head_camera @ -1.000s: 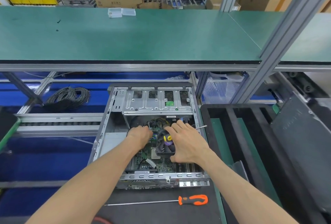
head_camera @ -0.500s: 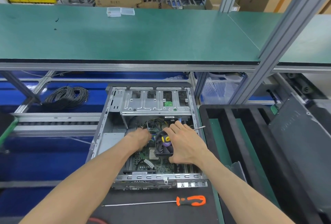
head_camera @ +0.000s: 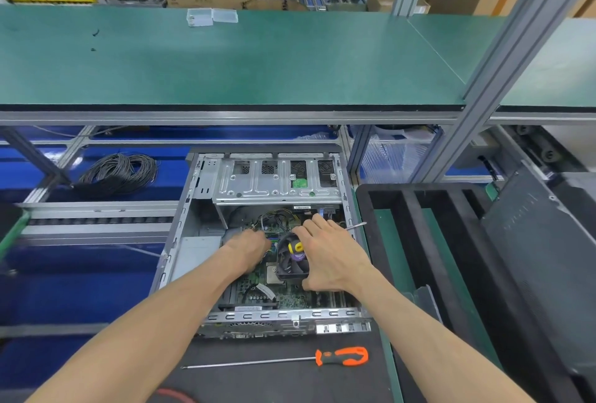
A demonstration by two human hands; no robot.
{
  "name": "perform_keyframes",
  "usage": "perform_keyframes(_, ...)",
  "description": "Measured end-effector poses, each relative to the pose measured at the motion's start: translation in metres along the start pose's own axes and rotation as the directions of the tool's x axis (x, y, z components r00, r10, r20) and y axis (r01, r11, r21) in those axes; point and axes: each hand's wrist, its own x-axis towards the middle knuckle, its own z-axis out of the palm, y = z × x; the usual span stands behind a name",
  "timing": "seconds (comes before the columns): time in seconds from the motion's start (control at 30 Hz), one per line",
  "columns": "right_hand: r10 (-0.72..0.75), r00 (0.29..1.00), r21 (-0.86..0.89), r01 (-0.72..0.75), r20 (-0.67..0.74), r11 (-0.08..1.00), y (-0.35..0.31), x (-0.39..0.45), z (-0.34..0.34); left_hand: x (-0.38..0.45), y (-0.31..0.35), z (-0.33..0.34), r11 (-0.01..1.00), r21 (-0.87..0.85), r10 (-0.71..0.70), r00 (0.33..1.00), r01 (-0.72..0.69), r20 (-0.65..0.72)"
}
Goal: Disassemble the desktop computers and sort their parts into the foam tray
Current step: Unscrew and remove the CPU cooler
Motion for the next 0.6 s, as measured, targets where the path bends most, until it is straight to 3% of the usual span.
perform_keyframes(0.5, -0.021, 0.999, 0.017, 0.022, -0.045, 1.000, 0.002, 0.000, 0.001, 0.001, 0.001, 0.002, 0.999, 0.045, -0.006, 1.000, 0.006, 0.000)
perform_keyframes(0.6, -0.010, 0.998, 0.026, 0.011, -0.065, 1.000, 0.003, 0.000, 0.002, -0.003, -0.002, -0.009, 0.999, 0.046, -0.017, 0.998, 0.020, -0.059)
